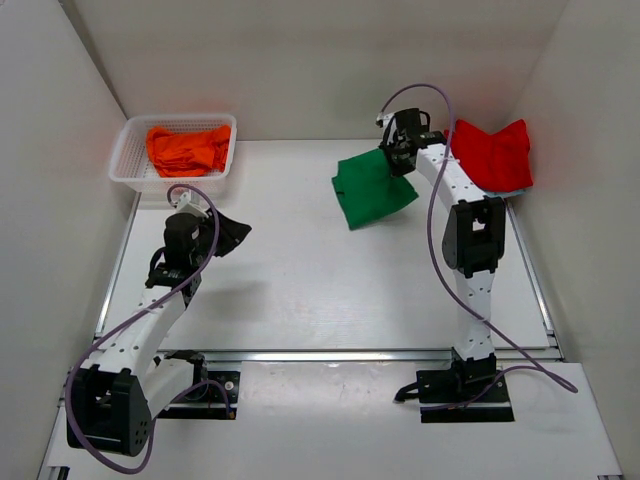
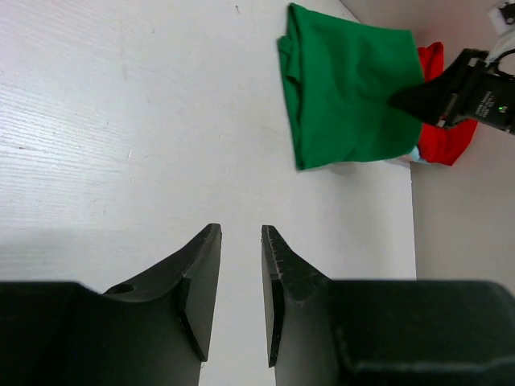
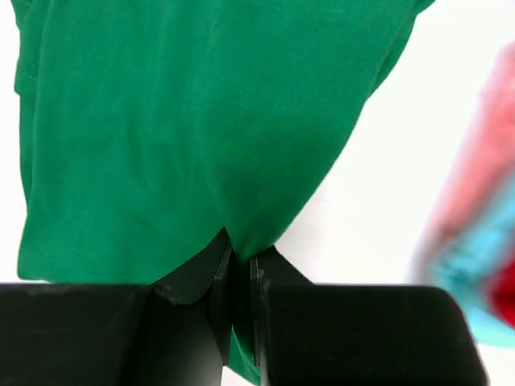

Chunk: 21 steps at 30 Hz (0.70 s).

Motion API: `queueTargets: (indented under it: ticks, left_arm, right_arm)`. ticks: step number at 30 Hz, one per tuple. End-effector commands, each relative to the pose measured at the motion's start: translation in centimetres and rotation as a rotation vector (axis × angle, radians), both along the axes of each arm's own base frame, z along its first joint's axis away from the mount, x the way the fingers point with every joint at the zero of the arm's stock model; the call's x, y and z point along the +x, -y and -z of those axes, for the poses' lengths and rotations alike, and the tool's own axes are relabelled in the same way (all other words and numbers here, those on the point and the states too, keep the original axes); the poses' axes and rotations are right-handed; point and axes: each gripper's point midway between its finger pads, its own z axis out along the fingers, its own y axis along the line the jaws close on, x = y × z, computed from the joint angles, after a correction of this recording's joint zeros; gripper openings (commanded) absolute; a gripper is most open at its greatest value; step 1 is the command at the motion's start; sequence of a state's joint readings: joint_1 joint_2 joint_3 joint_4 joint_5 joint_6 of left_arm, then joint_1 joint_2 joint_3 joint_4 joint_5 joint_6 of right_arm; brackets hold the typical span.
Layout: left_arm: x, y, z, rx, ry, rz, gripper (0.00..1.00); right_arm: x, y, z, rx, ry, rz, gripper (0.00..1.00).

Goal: Fold and stack the t-shirts
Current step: Put the neatly folded tshirt into the corner of the board with the right arm

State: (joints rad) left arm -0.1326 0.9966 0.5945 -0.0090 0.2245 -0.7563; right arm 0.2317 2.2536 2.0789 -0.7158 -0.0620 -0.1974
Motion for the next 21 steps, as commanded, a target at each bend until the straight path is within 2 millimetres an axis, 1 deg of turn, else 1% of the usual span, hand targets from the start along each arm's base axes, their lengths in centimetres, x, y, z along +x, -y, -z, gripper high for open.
queueTargets:
  ticks: [1, 2, 3, 4, 5, 6, 8, 9, 10, 11, 12, 13, 14, 15, 16, 17, 18, 19, 20, 21]
  left_arm:
    - [-0.4, -0.3, 0.2, 0.019, -0.005, -0.002, 0.38]
    - [-0.3, -0.2, 0.1, 0.017, -0.004, -0.003, 0.38]
    - [-0.3, -0.2, 0.2, 0.016, -0.004, -0.002, 0.37]
    - [-0.3, -0.1, 0.1, 0.014, -0.005, 0.001, 0.38]
    - [-0.3, -0.1, 0.3, 0.016, -0.008, -0.002, 0.38]
    - [-0.3, -0.2, 0.4, 0.024, -0.007, 0.003, 0.37]
    - [-0.3, -0.4, 0.7, 0.021, -0.015, -0.005, 0.37]
    - [-0.1, -0.6, 0.9, 0.025, -0.021, -0.016, 0.37]
    - [-0.1, -0.5, 0.9, 0.028, -0.021, -0.013, 0.37]
    - [-0.1, -0.4, 1.1, 0.024, -0.029, -0.013, 0.38]
    - [0.0, -0.6, 1.2, 0.028, -0.03, -0.017, 0.38]
    - [0.0, -0.5, 1.2, 0.03, -0.032, -0.014, 0.38]
    - [-0.1, -0.5, 1.5, 0.031, -0.038, -0.013, 0.38]
    - [-0.1, -0.6, 1.6, 0.036, -0.043, -0.015, 0.37]
    - [0.1, -0.7, 1.4, 0.042, -0.036, -0.019, 0.38]
    - [0.0, -0.8, 1.9, 0.046, -0.052, -0.021, 0.38]
    - [0.0, -0.9, 2.0, 0.054, -0.051, -0.022, 0.38]
    - [0.1, -0.8, 1.7, 0.06, -0.045, -0.019, 0.38]
    - [0.2, -1.1, 2.2, 0.064, -0.055, -0.026, 0.37]
    - [0.2, -1.1, 2.4, 0.065, -0.063, -0.026, 0.38]
  right_arm:
    - [1.7, 4.8, -6.8, -0.204, 0.208, 0.034, 0.0]
    - [2.0, 5.5, -6.9, -0.218, 0.219, 0.042, 0.0]
    - [2.2, 6.2, -8.0, -0.229, 0.245, 0.057, 0.0]
    - [2.3, 7.4, -8.1, -0.241, 0.247, 0.082, 0.0]
    - [2.5, 8.3, -8.9, -0.232, 0.267, 0.1, 0.0]
    - [2.7, 8.5, -9.8, -0.22, 0.294, 0.106, 0.0]
    - [3.1, 10.6, -11.5, -0.198, 0.342, 0.141, 0.0]
    - [3.2, 11.0, -12.0, -0.195, 0.354, 0.144, 0.0]
    - [3.3, 12.3, -13.3, -0.189, 0.386, 0.165, 0.0]
    - [3.4, 13.4, -13.6, -0.179, 0.392, 0.189, 0.0]
    - [3.6, 15.0, -14.4, -0.177, 0.414, 0.214, 0.0]
    - [3.8, 15.3, -15.0, -0.162, 0.433, 0.22, 0.01]
    - [4.0, 17.2, -15.7, -0.149, 0.453, 0.251, 0.0]
    - [4.3, 19.1, -15.8, -0.138, 0.46, 0.295, 0.0]
    - [4.7, 20.0, -15.9, -0.119, 0.466, 0.309, 0.0]
    - [4.7, 22.0, -15.9, -0.115, 0.47, 0.346, 0.0]
    - [4.7, 24.1, -15.8, -0.114, 0.477, 0.39, 0.0]
    - [5.0, 24.9, -15.5, -0.096, 0.482, 0.42, 0.01]
    - [5.2, 26.4, -15.6, -0.085, 0.501, 0.452, 0.0]
    - [5.3, 28.2, -15.2, -0.06, 0.511, 0.505, 0.0]
